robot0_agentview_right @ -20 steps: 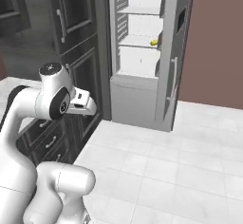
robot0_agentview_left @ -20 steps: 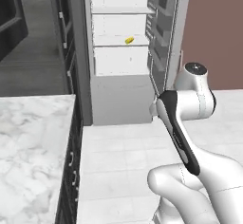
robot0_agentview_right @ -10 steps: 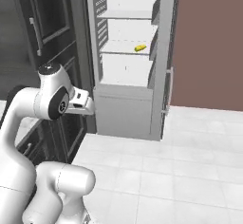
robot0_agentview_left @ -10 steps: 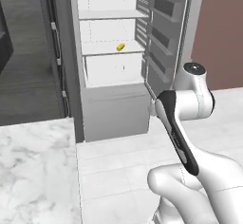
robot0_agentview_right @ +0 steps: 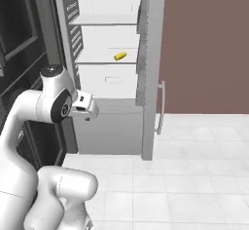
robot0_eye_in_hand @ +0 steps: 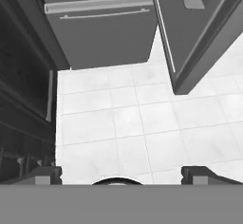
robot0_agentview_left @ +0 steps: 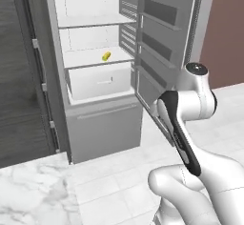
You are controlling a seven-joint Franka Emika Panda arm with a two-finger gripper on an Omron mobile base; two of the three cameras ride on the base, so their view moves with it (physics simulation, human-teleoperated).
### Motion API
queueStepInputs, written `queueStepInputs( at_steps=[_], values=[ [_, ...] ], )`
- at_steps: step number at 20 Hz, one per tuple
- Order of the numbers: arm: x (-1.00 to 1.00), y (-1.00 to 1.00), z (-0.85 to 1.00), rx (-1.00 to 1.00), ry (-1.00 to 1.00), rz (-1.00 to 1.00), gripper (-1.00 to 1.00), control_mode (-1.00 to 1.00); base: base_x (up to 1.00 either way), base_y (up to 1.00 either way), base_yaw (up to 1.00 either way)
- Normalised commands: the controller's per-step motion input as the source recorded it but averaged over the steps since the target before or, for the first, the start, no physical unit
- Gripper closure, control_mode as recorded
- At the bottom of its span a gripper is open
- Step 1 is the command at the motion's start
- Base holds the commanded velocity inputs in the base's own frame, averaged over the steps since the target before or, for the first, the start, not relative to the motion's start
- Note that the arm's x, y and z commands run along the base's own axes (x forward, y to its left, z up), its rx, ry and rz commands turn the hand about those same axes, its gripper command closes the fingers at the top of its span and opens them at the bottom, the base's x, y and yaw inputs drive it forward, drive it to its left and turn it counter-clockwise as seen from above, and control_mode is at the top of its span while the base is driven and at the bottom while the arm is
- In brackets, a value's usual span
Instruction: Take the cheese, steak, and corn from the fridge and place them on the plate on the dining counter to create an appetizer plate.
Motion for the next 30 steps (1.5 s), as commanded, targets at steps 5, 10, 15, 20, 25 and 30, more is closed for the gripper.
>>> queueStepInputs(
  at_steps=[5,10,15,20,25,30],
  values=[
    [0.0,0.0,0.0,0.0,0.0,0.0,-1.0,1.0,0.73,0.59,-0.23],
    [0.0,0.0,0.0,0.0,0.0,0.0,-1.0,1.0,0.75,0.51,-0.2],
    [0.0,0.0,0.0,0.0,0.0,0.0,-1.0,1.0,0.73,0.31,-0.15],
    [0.0,0.0,0.0,0.0,0.0,0.0,-1.0,1.0,0.65,0.24,-0.07],
    [0.0,0.0,0.0,0.0,0.0,0.0,-1.0,1.0,0.46,0.21,0.0],
    [0.0,0.0,0.0,0.0,0.0,0.0,-1.0,1.0,0.4,0.2,0.0]
  ],
)
